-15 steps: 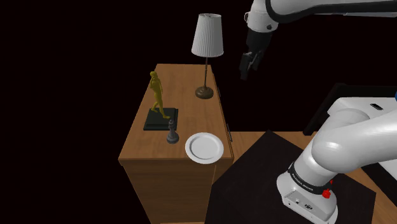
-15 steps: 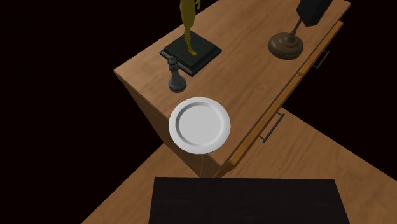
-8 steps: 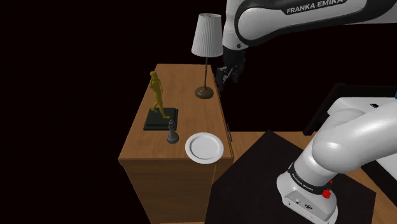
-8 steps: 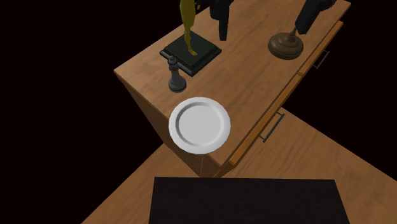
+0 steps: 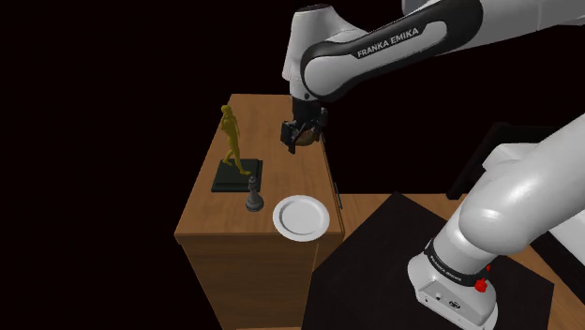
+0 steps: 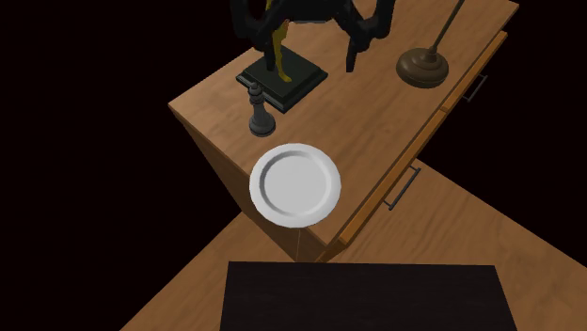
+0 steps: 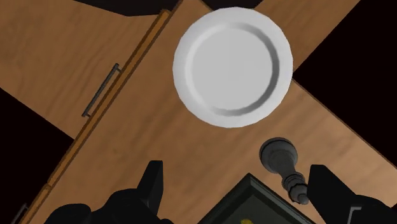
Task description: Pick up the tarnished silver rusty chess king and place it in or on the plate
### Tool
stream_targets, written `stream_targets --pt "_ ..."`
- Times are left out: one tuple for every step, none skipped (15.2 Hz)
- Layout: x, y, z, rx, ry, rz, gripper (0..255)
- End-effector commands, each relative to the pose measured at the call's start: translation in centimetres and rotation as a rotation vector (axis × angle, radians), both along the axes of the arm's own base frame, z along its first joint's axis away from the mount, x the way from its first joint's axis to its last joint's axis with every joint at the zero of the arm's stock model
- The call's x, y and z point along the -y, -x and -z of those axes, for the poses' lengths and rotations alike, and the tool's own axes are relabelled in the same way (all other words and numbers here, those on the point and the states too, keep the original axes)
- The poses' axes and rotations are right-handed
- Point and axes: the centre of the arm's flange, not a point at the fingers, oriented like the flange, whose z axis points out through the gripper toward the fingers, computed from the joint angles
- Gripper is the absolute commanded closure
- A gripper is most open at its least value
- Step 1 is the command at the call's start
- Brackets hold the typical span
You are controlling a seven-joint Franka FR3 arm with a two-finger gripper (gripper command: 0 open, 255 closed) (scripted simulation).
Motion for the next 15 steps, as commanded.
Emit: stream_targets --pt "-1.4 -1.4 1.6 0.000 -0.006 0.030 0" --pt "-2.0 -2.2 2.4 -0.001 -0.008 0.044 0" --pt "-2.7 -3.0 3.2 -0.001 -0.010 0.058 0" --pt "-3.3 -3.8 4.0 -0.001 -0.012 0.072 0" --pt "-3.9 -4.7 4.9 -0.002 -0.015 0.086 0" --pt "-4.5 -5.5 5.7 -0.002 -0.017 0.100 0" --pt "-5.1 -6.4 6.5 -0.002 -0.019 0.114 0" --pt "-5.7 -7.2 7.3 -0.003 -0.021 0.128 0" --pt "-6.3 -8.1 8.1 -0.003 -0.023 0.142 0" --pt "-6.8 -9.0 8.9 -0.003 -0.026 0.156 0" --pt "-7.4 -9.9 9.7 -0.004 -0.028 0.170 0" --pt "-7.9 -10.8 10.5 -0.004 -0.030 0.184 0" --pt "-8.4 -11.7 11.3 -0.005 -0.032 0.198 0" --pt "-9.0 -12.6 12.1 -0.005 -0.034 0.212 0" --pt "-9.5 -13.5 12.9 -0.005 -0.036 0.226 0"
